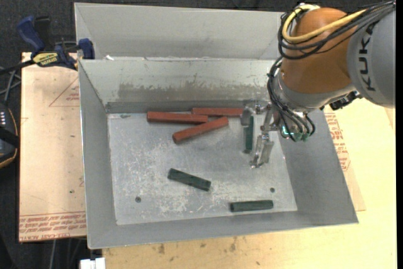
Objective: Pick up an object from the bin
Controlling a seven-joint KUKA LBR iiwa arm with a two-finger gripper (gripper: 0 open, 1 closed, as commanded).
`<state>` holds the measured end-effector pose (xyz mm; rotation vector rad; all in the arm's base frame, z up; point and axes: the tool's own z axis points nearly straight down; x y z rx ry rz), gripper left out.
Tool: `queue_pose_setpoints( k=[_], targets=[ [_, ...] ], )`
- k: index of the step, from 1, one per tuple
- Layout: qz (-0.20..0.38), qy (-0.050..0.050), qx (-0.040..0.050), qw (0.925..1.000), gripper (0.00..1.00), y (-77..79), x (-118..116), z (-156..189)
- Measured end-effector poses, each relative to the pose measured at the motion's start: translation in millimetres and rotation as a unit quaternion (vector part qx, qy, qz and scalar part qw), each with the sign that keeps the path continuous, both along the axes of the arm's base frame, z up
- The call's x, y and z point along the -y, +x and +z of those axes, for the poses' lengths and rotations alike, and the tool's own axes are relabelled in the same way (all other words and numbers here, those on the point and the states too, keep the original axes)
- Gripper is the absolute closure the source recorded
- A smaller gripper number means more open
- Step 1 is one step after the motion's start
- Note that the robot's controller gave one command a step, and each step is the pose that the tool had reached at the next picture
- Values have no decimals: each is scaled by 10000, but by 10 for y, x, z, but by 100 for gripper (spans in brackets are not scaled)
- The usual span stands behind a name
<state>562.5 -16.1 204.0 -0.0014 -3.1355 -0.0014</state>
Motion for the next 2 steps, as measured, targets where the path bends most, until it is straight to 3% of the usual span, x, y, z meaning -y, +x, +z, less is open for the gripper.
queue_pose_setpoints(
  k=[1, 2],
  targets=[
    [0, -1, 36, 10000, 0, 15, 0, 38],
    [71, -6, 78, 9999, 0, -106, -220, -375]
  ],
)
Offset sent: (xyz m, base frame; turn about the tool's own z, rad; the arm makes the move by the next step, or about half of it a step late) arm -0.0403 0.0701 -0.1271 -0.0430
